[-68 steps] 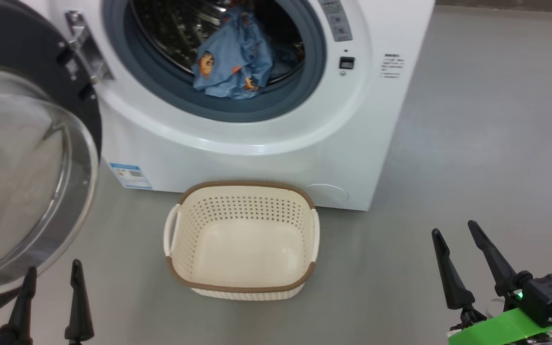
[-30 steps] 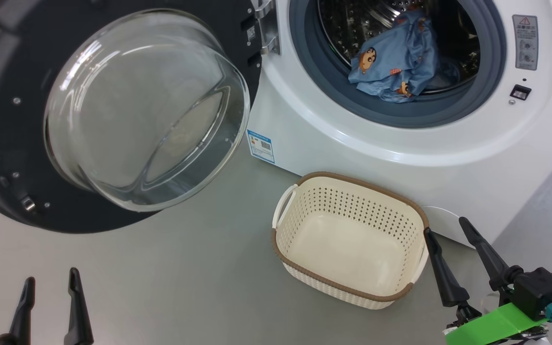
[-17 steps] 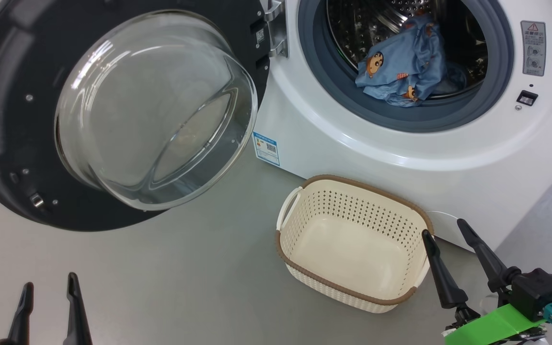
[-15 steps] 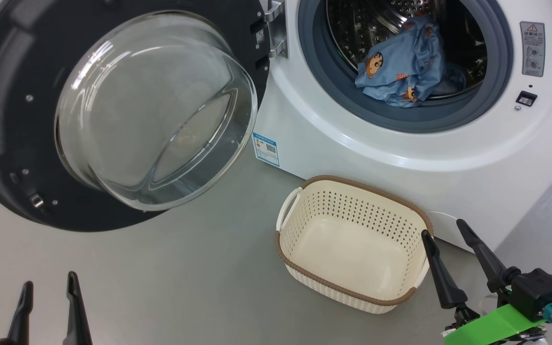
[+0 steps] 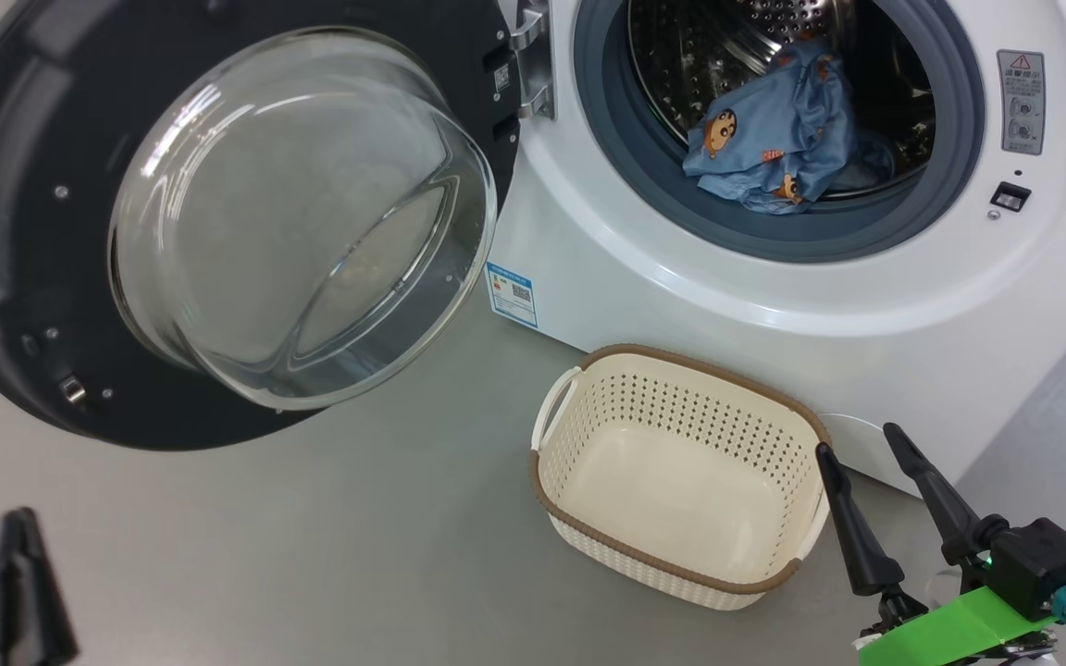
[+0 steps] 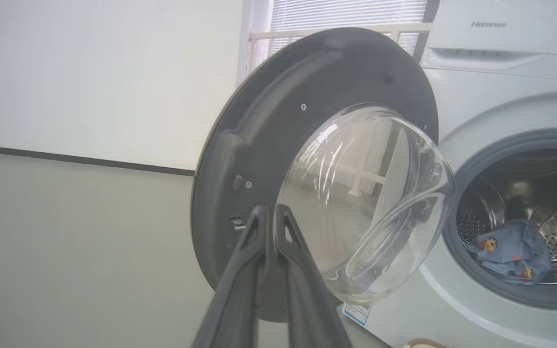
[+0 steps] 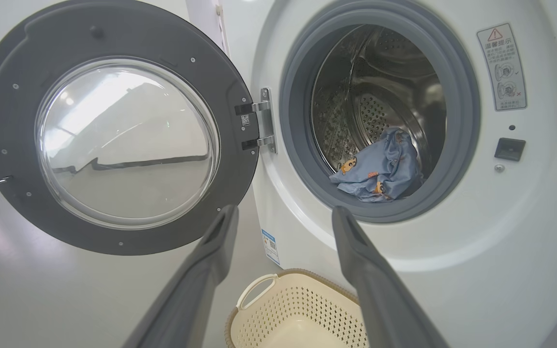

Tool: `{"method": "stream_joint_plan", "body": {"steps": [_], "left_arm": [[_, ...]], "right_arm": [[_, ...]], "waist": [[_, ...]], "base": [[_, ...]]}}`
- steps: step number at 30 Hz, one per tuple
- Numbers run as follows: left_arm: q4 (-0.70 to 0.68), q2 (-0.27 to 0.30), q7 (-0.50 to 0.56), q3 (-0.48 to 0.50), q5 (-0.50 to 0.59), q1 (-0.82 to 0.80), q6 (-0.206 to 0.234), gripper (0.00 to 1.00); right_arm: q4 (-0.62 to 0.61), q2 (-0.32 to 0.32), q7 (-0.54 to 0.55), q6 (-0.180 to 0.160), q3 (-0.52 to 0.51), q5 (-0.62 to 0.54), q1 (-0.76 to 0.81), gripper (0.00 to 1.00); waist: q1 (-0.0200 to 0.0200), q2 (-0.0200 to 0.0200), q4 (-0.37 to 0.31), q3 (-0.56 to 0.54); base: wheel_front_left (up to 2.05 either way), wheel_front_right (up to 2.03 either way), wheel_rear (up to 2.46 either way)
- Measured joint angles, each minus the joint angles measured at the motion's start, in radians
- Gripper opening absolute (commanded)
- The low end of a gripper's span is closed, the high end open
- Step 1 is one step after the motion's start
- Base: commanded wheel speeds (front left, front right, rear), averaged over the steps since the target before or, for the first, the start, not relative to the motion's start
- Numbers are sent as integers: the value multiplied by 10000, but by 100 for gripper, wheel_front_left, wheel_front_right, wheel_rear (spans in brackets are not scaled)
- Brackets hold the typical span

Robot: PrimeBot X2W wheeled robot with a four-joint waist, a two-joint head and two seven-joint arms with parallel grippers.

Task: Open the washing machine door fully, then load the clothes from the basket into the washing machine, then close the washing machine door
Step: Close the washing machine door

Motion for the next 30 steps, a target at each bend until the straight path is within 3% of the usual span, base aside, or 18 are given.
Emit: {"method": "stream_joint_plan", "body": {"steps": [3, 6, 13, 21, 30], "left_arm": [[-464, 65, -2, 414, -525, -221, -111, 0], [-606, 598, 0, 667, -1687, -883, -194, 0], [-115, 3392, 1001, 798, -4874, -3178, -205, 0], [2857, 4684, 2949, 777, -8130, -6064, -205, 0], [6581, 5574, 5515, 487, -9660, -8496, -203, 0]], "right_arm": [[-10, 17, 0, 0, -6, 0, 7, 100], [-21, 19, 0, 0, -8, -2, 12, 100], [-54, -6, 0, 0, -33, -2, 5, 100], [-144, -82, 0, 0, -79, -81, -1, 100], [-169, -389, 0, 0, 6, -192, -229, 100]], "waist": [[0, 0, 10, 20], [1, 0, 19, 72], [1, 0, 36, 283], [1, 0, 47, 663], [1, 0, -42, 1234]], "base": [[0, 0, 0], [0, 0, 0], [0, 0, 0], [0, 0, 0], [0, 0, 0]]}}
